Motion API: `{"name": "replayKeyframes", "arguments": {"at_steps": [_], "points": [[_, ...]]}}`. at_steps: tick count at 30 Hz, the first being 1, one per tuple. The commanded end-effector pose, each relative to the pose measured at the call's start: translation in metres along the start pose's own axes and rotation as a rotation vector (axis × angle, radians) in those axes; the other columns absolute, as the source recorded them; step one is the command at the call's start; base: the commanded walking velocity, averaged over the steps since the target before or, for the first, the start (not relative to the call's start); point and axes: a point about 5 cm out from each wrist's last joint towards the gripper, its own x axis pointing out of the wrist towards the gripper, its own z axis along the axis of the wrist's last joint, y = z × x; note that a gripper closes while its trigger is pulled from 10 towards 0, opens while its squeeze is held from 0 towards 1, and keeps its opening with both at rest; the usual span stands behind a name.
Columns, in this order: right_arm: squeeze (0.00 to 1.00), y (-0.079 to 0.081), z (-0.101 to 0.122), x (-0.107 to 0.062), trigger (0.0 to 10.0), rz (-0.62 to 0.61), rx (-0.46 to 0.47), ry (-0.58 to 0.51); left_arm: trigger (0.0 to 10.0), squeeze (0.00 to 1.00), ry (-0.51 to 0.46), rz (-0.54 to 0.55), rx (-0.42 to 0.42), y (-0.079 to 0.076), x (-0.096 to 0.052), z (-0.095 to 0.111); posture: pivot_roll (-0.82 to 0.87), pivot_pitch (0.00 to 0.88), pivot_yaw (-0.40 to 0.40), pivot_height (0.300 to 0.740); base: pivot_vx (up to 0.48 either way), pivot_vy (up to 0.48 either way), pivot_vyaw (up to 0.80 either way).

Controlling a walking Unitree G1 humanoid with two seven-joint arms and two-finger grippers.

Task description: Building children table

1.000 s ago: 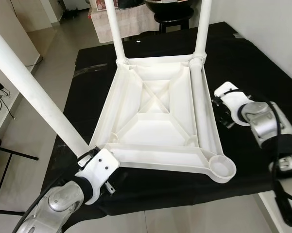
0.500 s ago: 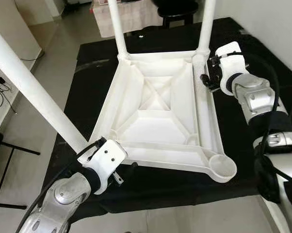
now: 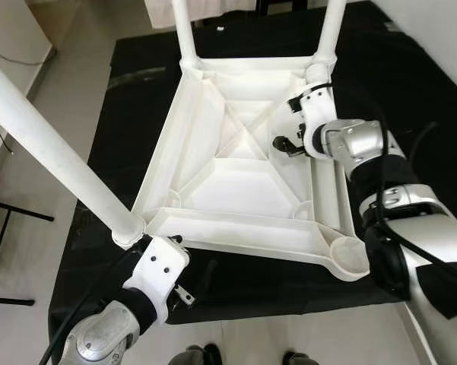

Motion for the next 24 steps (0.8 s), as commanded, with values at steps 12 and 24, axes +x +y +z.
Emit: {"name": "replayKeyframes", "arguments": {"at_steps": [12, 24], "points": [[0.00, 0.005, 0.042, -0.010, 10.0, 0.099, 0.179, -0.292, 10.0, 0.00, -0.016, -0.027, -0.034, -0.017, -0.004, -0.003, -0.06, 0.283, 0.060, 0.740, 0.000, 0.000, 0.00], [1.00, 0.035, 0.068, -0.004, 10.0, -0.008, 0.047, -0.435, 10.0, 0.00, -0.082, 0.063, -0.069, -0.026, -0.012, 0.013, 0.02, 0.336, -0.001, 0.740, 0.000, 0.000, 0.00]]}}
